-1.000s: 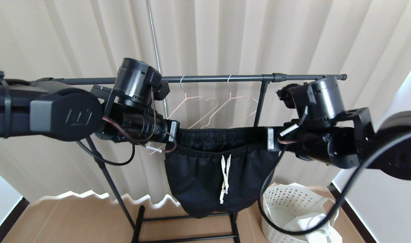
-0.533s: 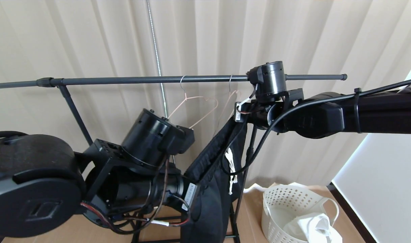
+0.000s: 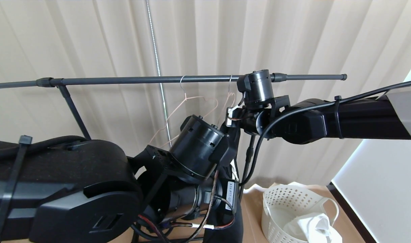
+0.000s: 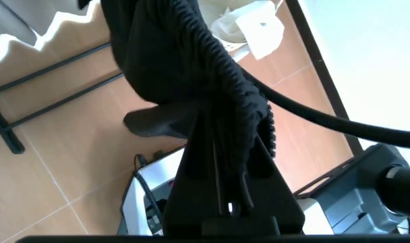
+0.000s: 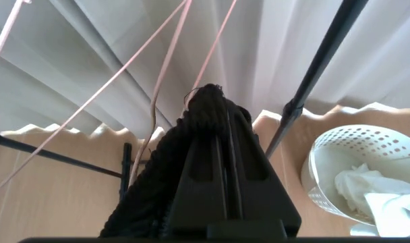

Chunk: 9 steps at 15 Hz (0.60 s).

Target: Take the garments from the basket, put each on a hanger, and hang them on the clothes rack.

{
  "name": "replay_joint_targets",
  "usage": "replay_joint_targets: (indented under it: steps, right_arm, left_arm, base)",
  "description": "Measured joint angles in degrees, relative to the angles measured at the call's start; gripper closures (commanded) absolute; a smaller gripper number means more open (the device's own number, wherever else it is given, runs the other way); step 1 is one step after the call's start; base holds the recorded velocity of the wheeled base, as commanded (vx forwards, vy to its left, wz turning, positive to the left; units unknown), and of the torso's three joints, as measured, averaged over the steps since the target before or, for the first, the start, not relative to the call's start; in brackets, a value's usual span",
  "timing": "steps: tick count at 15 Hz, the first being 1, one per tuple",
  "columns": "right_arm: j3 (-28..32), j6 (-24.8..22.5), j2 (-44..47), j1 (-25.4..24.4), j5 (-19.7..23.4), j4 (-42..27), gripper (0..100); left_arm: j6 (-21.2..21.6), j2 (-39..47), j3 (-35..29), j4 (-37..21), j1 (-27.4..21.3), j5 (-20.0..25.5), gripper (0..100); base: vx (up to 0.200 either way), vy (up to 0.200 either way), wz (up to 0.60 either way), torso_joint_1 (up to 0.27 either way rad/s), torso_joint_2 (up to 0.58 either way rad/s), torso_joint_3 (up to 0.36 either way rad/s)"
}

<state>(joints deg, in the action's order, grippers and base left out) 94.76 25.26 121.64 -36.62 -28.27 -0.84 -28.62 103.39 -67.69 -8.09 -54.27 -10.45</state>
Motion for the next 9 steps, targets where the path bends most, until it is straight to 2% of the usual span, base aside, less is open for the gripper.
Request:
replay_joint_targets:
  steps: [3,6,9]
  right_arm:
    - [-3.99,-0.05,-2.1,0.62,-0.2,0.0,100]
    - [-11.22,-0.06,-7.06,2.43,-0.39,0.05,100]
    - [-18.52,-0.11,-12.79,3.3,-1.28,0.22,100]
  left_arm:
    - [0.29,-0.59,2.38,-0.06,1.85,-5.23,100]
    - [1.15,-1.44,3.23,0.0,6.75,-7.14,100]
    - [2.11,-1.1,-0.06,0.2,11.78,-7.47,100]
  base:
    - [0.0,0.0,0.0,0.0,0.0,0.0]
    - [0.0,0.0,0.0,0.0,0.0,0.0]
    - [0.0,0.0,0.0,0.0,0.0,0.0]
